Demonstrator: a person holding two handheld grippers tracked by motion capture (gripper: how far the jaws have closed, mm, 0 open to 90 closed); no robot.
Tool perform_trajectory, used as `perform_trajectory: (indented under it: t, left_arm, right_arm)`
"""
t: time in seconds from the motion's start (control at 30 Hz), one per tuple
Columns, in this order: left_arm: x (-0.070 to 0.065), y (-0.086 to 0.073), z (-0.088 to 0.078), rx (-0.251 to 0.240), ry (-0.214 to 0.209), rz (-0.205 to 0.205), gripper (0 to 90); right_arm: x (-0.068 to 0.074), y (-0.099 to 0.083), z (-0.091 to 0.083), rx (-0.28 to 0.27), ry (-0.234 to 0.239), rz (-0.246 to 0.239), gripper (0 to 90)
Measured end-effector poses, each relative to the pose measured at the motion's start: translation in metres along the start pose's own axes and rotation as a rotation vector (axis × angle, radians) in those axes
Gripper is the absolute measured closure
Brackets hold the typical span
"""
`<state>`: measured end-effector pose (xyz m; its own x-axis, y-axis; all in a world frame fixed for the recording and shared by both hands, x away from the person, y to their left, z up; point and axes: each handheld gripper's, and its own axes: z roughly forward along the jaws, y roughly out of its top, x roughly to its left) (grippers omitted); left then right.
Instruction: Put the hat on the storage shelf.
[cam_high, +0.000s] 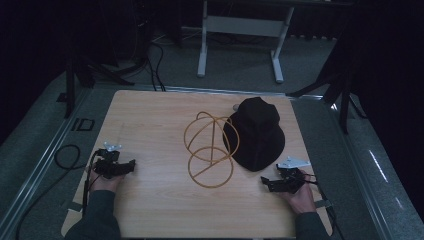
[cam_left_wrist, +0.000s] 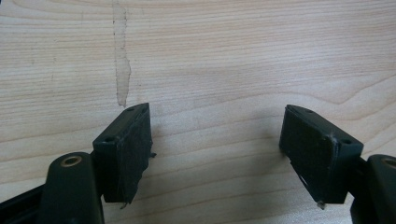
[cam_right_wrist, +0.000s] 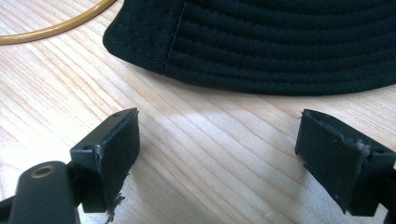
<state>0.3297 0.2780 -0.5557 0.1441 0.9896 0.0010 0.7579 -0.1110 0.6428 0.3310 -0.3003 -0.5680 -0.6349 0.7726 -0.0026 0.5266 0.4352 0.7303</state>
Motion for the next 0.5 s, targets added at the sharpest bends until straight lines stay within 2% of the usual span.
perform_trajectory:
  t: [0.13,0.27,0.3,0.4,0.5]
  left_arm:
    - [-0.001,0.001,0.001,-0.001,-0.002,0.003,25.1]
    - [-0.001,0.0,0.001,-0.004,-0.004,0.007,25.0]
    - [-0.001,0.0,0.001,-0.004,-0.004,0.007,25.0]
    - [0.0,0.0,0.001,-0.006,-0.008,0.011,25.0]
    - [0.0,0.0,0.001,-0.007,-0.008,0.01,25.0]
  right_arm:
    - [0.0,0.0,0.0,-0.004,0.011,-0.008,18.3]
    - [-0.004,0.003,-0.004,0.016,0.024,-0.017,31.0]
    - [-0.004,0.003,-0.004,0.016,0.024,-0.017,31.0]
    - [-0.009,0.006,-0.009,0.058,0.024,-0.025,40.0]
    - [-0.012,0.006,-0.012,0.086,0.027,-0.032,42.8]
